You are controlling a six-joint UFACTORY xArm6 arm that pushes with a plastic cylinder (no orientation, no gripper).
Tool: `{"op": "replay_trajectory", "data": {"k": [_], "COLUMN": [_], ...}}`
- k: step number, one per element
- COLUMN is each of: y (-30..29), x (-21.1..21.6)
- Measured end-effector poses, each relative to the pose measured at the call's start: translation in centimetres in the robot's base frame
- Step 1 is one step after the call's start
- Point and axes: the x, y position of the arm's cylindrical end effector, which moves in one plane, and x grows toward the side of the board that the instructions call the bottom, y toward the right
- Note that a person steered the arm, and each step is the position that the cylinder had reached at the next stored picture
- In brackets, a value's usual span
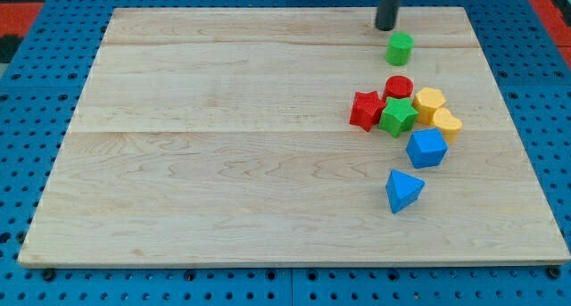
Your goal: Place the green circle to the bottom side of the red star
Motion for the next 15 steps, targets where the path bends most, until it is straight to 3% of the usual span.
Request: {"op": "replay_trajectory", "data": {"k": [1,3,5,7,8,11,13,14,15], "y": [-0.5,4.4,-3.0,2.8,-1.5,-3.2,-12.4,-15.2,-16.3], "x": [5.2,4.9,8.9,11.5,14.4,11.9,12.0,16.1,17.2]}}
